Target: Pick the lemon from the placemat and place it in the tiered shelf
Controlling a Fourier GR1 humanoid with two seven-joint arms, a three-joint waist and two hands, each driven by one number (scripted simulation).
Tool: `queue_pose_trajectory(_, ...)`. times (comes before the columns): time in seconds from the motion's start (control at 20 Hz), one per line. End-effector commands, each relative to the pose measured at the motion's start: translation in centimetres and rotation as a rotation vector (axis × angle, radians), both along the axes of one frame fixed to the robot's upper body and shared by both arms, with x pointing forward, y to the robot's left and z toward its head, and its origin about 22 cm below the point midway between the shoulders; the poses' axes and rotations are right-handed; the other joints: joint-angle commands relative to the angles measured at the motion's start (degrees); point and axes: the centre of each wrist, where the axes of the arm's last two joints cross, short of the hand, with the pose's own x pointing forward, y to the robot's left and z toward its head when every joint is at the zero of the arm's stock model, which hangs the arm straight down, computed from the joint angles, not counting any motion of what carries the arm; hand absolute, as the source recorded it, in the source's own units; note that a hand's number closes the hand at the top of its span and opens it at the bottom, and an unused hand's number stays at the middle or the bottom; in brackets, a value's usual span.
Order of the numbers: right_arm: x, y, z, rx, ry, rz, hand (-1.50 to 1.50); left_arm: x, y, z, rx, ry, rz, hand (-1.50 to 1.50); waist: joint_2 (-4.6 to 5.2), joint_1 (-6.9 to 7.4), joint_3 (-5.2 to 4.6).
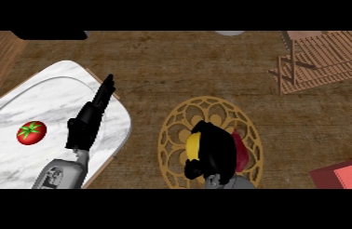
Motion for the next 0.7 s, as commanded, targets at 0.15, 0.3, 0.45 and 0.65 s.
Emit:
queue_pose_trajectory(0.15, -1.7, -4.9, 0.5, -0.059, 0.021, 0.11, 1.5, 0.6, 1.1, 0.8, -0.019, 0.011, 0.019, 0.0, 0.02, -0.52, 0.03)
queue_pose_trajectory(0.3, -2.8, -10.5, -0.7, -0.032, 0.019, 0.36, 1.5, -0.1, 0.0, -0.7, -0.018, 0.017, 0.014, 0.0, 0.16, -1.37, 0.13)
queue_pose_trajectory(0.45, -3.6, -15.4, 1.2, -0.024, -0.03, 0.471, 1.5, -0.6, 0.5, -0.4, 0.009, 0.0, 0.031, 0.0, -0.08, -1.67, 0.19)
queue_pose_trajectory(0.65, -6.0, -19.4, 3.5, 0.084, -0.111, 0.497, 1.5, 0.5, 1.1, -0.7, 0.005, 0.005, 0.041, 0.0, -0.04, -2.17, 0.07)
